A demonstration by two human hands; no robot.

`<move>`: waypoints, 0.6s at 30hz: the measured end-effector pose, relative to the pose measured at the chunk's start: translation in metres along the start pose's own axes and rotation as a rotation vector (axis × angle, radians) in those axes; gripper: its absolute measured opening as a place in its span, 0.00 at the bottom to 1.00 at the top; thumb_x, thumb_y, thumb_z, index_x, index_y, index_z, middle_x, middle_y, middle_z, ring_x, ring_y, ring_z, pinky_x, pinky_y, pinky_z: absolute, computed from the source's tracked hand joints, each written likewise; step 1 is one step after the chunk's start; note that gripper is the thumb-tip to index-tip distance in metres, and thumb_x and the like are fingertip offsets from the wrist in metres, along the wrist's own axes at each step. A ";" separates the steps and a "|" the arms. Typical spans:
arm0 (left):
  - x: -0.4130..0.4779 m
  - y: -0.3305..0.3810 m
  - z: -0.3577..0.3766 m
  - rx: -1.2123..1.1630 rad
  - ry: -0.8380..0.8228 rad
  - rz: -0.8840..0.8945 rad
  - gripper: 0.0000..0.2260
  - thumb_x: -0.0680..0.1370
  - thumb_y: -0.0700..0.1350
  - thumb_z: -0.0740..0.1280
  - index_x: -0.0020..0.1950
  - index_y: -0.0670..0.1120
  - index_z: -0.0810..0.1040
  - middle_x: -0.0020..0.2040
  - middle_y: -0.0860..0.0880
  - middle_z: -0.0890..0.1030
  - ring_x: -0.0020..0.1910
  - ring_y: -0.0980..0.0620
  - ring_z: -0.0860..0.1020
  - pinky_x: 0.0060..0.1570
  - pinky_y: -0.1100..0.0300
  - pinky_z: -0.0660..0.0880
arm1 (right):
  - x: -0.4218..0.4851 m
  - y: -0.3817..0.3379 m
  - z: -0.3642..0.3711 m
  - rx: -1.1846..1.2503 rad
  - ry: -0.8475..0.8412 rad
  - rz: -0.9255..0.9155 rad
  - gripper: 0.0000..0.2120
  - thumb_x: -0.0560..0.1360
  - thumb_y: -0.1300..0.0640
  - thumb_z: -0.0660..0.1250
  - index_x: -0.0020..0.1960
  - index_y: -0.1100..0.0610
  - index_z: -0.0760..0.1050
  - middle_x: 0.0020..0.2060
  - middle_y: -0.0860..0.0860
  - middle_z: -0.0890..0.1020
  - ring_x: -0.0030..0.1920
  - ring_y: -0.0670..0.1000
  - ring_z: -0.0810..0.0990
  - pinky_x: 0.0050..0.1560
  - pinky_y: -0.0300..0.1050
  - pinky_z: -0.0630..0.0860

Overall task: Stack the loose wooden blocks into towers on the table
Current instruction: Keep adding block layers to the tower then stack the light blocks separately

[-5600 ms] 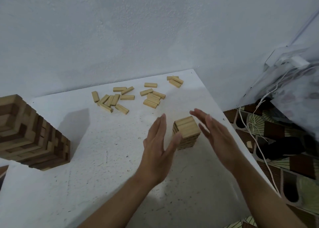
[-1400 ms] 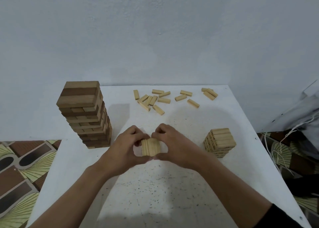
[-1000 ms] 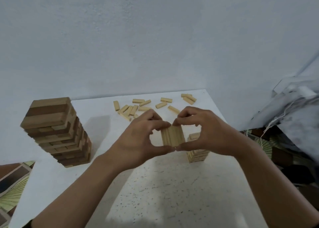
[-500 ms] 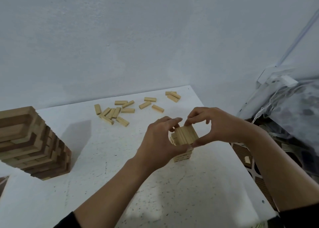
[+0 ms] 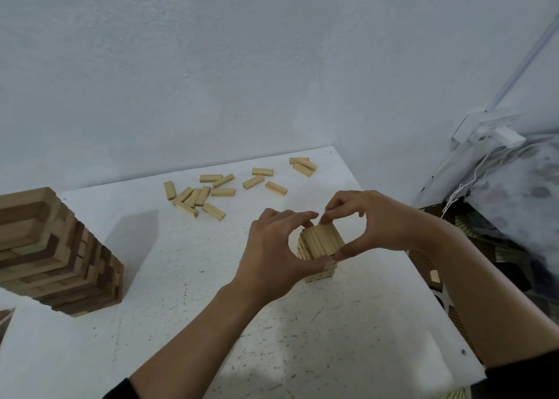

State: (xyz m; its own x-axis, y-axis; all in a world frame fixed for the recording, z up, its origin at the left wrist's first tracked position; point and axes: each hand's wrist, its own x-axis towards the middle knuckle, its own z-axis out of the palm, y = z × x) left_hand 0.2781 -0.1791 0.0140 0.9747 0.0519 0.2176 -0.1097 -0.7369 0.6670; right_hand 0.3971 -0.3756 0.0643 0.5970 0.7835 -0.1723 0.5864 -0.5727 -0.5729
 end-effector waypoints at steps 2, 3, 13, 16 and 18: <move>0.000 -0.003 0.001 0.003 -0.004 0.001 0.34 0.66 0.71 0.71 0.69 0.60 0.75 0.55 0.67 0.77 0.56 0.60 0.69 0.57 0.53 0.68 | 0.001 0.000 0.002 -0.005 -0.005 0.000 0.25 0.65 0.43 0.81 0.60 0.41 0.81 0.56 0.33 0.75 0.60 0.34 0.70 0.53 0.35 0.66; 0.000 -0.004 0.001 0.003 -0.004 0.003 0.34 0.65 0.72 0.70 0.69 0.60 0.75 0.56 0.66 0.77 0.56 0.60 0.69 0.57 0.52 0.68 | 0.002 0.001 0.002 -0.006 -0.006 -0.001 0.25 0.65 0.43 0.81 0.60 0.42 0.81 0.56 0.33 0.75 0.60 0.34 0.70 0.53 0.35 0.66; -0.001 -0.006 0.003 -0.008 -0.023 -0.006 0.34 0.65 0.73 0.68 0.68 0.62 0.74 0.57 0.65 0.78 0.58 0.60 0.70 0.59 0.50 0.66 | 0.002 0.000 0.004 0.007 -0.004 0.000 0.25 0.65 0.43 0.81 0.60 0.41 0.80 0.55 0.33 0.75 0.60 0.35 0.70 0.52 0.35 0.66; -0.002 -0.006 0.004 -0.010 -0.031 -0.014 0.33 0.66 0.70 0.73 0.69 0.61 0.74 0.57 0.64 0.78 0.58 0.61 0.70 0.60 0.50 0.66 | 0.001 0.001 0.005 0.011 -0.001 0.001 0.25 0.65 0.44 0.81 0.61 0.41 0.80 0.55 0.34 0.76 0.60 0.35 0.70 0.52 0.35 0.65; -0.002 -0.007 0.004 -0.015 -0.035 -0.020 0.34 0.66 0.68 0.75 0.70 0.61 0.73 0.58 0.64 0.78 0.58 0.61 0.70 0.60 0.49 0.65 | 0.001 0.001 0.006 0.006 -0.003 -0.002 0.25 0.66 0.44 0.81 0.61 0.41 0.79 0.56 0.34 0.75 0.61 0.34 0.69 0.53 0.34 0.65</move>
State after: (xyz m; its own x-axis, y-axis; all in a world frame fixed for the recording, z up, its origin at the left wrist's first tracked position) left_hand 0.2777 -0.1768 0.0060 0.9828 0.0426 0.1798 -0.0932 -0.7257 0.6817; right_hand 0.3951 -0.3738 0.0587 0.5945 0.7851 -0.1737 0.5841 -0.5701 -0.5778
